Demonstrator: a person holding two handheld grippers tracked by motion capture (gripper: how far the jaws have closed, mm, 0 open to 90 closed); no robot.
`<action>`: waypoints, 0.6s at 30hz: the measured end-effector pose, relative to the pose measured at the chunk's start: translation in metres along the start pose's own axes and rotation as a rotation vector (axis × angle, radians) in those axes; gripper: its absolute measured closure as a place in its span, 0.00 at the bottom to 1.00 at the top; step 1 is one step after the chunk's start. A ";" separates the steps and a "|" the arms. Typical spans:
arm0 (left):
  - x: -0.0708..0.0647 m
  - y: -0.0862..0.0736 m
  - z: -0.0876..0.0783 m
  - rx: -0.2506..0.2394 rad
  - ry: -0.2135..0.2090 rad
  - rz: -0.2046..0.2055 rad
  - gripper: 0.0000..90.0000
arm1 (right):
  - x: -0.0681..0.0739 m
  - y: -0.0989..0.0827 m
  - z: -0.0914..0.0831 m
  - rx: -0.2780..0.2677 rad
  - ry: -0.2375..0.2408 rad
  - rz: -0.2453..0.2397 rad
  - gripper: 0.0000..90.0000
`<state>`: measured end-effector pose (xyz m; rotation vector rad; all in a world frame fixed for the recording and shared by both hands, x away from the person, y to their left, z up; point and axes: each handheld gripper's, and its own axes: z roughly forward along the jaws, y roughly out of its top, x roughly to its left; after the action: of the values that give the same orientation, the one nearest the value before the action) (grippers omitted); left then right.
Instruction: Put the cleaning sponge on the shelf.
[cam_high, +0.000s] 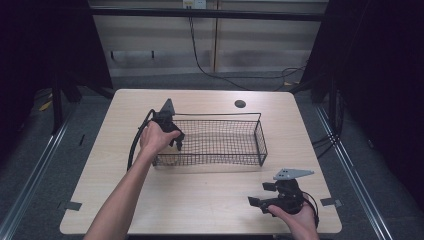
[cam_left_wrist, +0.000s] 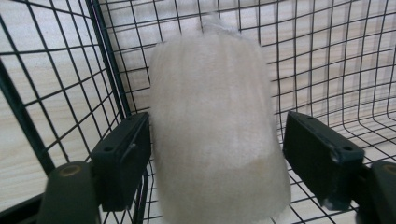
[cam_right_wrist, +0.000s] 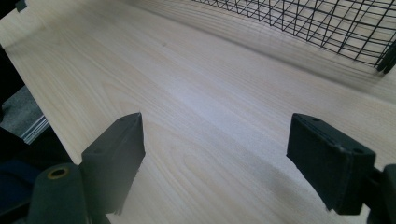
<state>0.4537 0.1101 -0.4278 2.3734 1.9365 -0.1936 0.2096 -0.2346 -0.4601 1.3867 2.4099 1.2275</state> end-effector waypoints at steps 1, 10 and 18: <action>0.000 0.000 0.000 0.000 0.000 0.000 0.24 | 0.000 0.000 0.000 0.000 0.000 0.000 0.21; 0.001 -0.001 -0.002 -0.003 -0.017 0.013 0.24 | 0.000 0.000 0.000 0.000 -0.002 0.005 0.21; 0.007 -0.005 -0.015 -0.027 -0.048 0.026 0.24 | 0.000 0.000 0.000 0.000 -0.002 0.007 0.21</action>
<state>0.4512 0.1198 -0.4135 2.3530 1.8738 -0.2193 0.2098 -0.2346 -0.4601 1.3973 2.4059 1.2272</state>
